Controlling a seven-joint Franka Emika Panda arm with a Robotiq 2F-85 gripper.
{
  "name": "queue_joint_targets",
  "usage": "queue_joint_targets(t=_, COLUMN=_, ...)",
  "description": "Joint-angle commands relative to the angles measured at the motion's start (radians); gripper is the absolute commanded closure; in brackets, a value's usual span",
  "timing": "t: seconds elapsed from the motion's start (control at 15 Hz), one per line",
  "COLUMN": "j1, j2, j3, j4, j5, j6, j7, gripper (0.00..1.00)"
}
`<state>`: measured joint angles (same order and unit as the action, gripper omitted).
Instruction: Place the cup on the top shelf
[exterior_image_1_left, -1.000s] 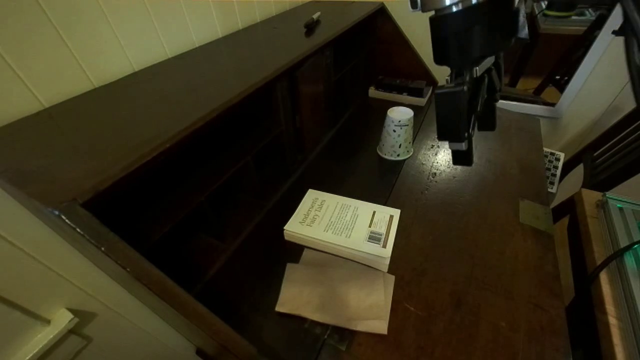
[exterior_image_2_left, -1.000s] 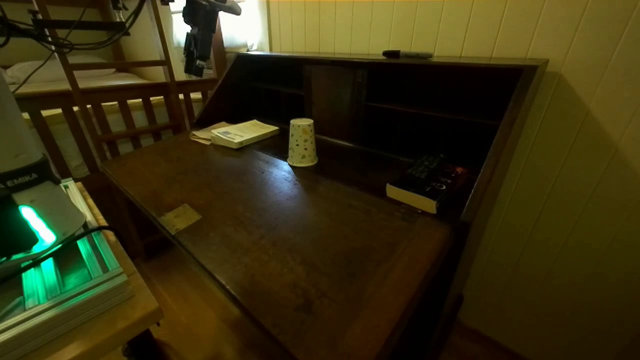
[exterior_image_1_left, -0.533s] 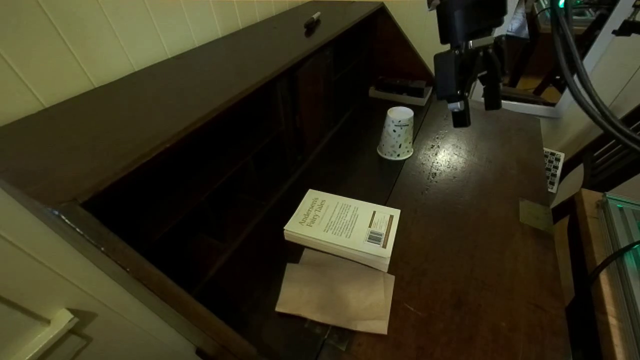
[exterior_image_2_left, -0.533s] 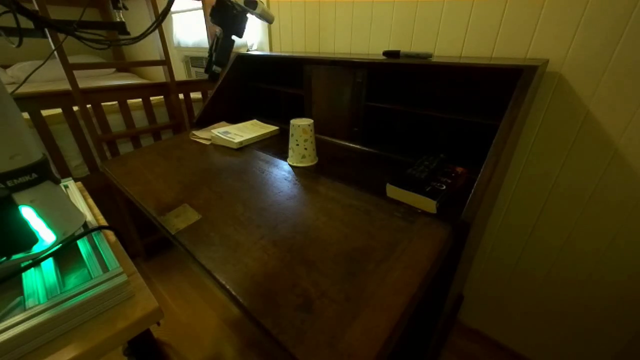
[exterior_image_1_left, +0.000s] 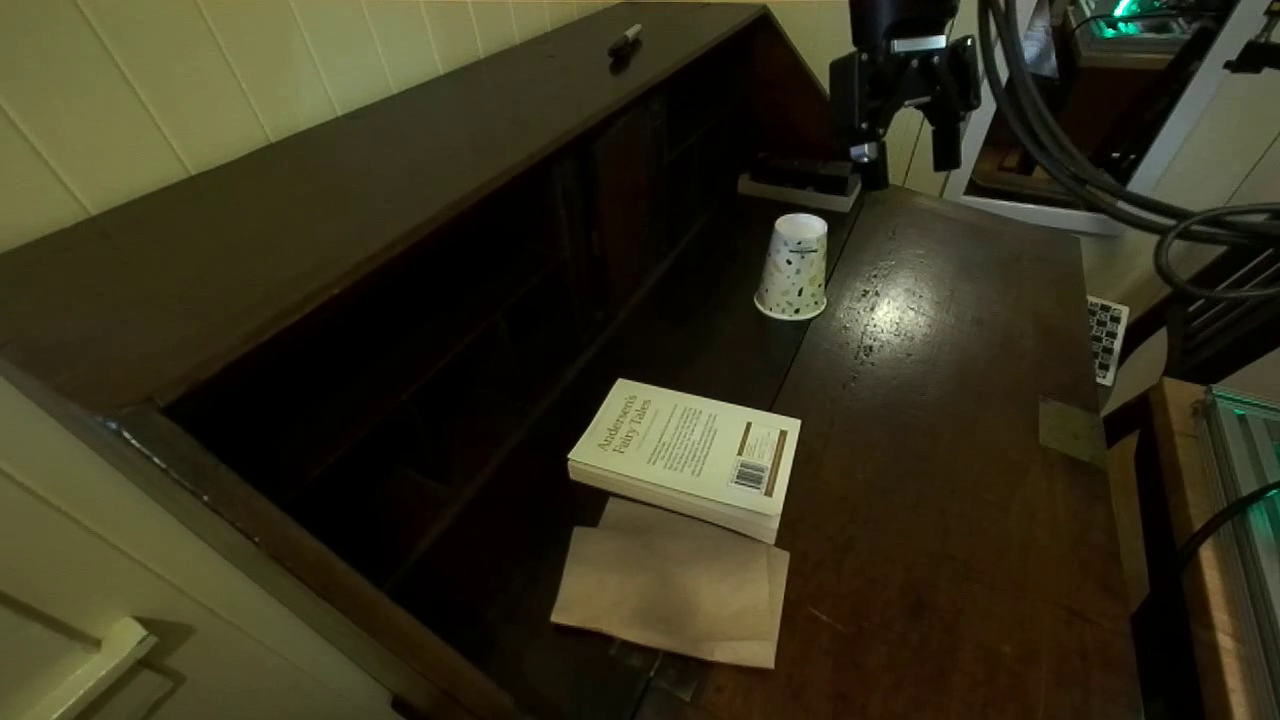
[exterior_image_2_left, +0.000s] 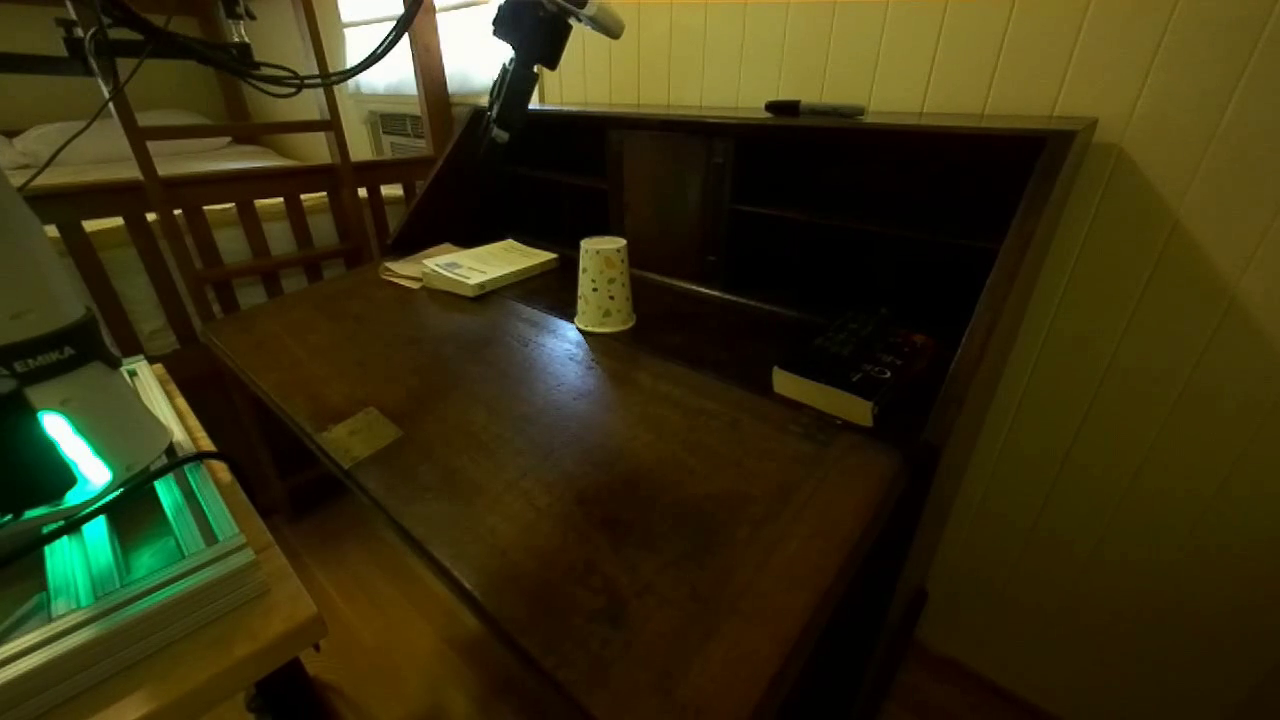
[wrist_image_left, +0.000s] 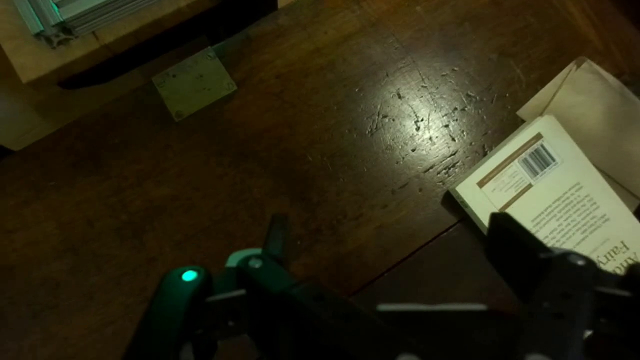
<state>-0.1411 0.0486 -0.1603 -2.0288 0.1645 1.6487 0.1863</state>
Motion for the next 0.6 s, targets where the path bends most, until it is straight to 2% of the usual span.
queue_joint_targets(t=0.0, j1=-0.013, j2=0.093, j3=-0.002, j4=0.116, j5=0.035, j6=-0.046, j7=0.002, gripper=0.00)
queue_joint_targets(t=0.33, j1=-0.022, j2=0.153, j3=-0.007, j4=0.164, j5=0.032, j6=-0.043, j7=0.003, gripper=0.00)
queue_joint_targets(t=0.53, j1=-0.015, j2=0.131, j3=-0.002, j4=0.124, j5=0.001, j6=-0.009, j7=0.002, gripper=0.00)
